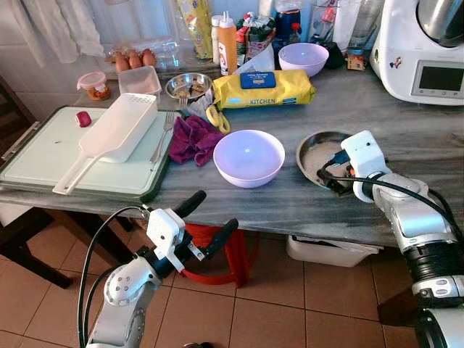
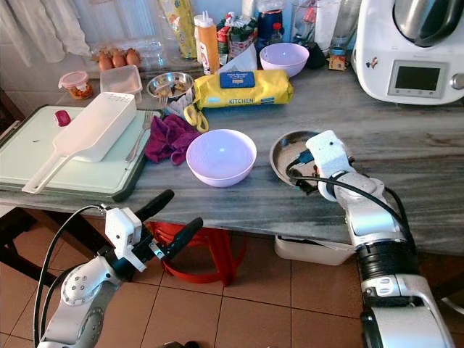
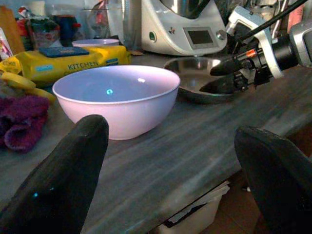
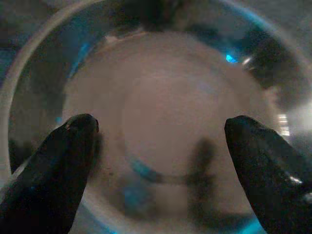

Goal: Setting the table

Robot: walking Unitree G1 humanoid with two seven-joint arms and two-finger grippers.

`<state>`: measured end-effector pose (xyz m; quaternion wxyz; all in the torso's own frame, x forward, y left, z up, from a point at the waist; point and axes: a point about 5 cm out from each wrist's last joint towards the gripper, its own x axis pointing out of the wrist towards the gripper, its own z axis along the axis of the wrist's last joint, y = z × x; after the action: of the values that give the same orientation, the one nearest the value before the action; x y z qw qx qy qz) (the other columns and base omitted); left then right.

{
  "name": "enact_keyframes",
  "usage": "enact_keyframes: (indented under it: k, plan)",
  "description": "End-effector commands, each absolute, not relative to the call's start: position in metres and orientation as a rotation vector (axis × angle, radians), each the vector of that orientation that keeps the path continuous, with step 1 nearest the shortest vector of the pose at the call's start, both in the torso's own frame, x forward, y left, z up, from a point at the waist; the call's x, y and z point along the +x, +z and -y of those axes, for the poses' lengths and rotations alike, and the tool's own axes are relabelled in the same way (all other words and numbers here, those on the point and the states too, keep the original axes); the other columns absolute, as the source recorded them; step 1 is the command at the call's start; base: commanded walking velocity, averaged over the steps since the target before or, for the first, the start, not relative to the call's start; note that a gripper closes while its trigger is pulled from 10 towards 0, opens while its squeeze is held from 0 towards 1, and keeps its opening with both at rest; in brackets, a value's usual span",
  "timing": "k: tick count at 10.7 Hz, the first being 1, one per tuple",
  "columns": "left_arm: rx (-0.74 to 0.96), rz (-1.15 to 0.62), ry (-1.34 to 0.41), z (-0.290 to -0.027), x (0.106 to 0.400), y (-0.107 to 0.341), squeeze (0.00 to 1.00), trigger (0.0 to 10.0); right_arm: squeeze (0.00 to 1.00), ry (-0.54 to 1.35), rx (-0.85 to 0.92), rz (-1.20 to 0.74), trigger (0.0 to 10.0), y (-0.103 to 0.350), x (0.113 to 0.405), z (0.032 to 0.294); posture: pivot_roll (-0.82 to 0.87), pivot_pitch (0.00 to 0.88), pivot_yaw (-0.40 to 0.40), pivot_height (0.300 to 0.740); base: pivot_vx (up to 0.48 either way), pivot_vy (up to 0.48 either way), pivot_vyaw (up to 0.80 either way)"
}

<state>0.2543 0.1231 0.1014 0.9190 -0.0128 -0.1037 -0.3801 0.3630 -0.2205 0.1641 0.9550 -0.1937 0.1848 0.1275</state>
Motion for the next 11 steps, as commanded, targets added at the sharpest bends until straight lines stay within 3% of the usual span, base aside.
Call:
enact_keyframes:
  k: [1,2,11]
  plan:
    - [-0.022,0.188,-0.787,-0.125,0.252,0.096,0.0,10.0,0.07,0.287,-0.364,-0.4,10.0,0.163,0.363,0.219,-0.16,0.12,0.075,0.74,0.0,0.0,0.0]
    - [-0.022,0.184,-0.787,-0.125,0.253,0.094,0.0,10.0,0.0,0.321,-0.339,-0.404,10.0,0.164,0.362,0.216,-0.16,0.121,0.076,0.74,0.0,0.0,0.0]
    - [-0.027,0.192,-0.785,-0.122,0.253,0.095,0.0,10.0,0.0,0.478,-0.171,-0.376,10.0,0.183,0.359,0.178,-0.17,0.118,0.071,0.74,0.0,0.0,0.0]
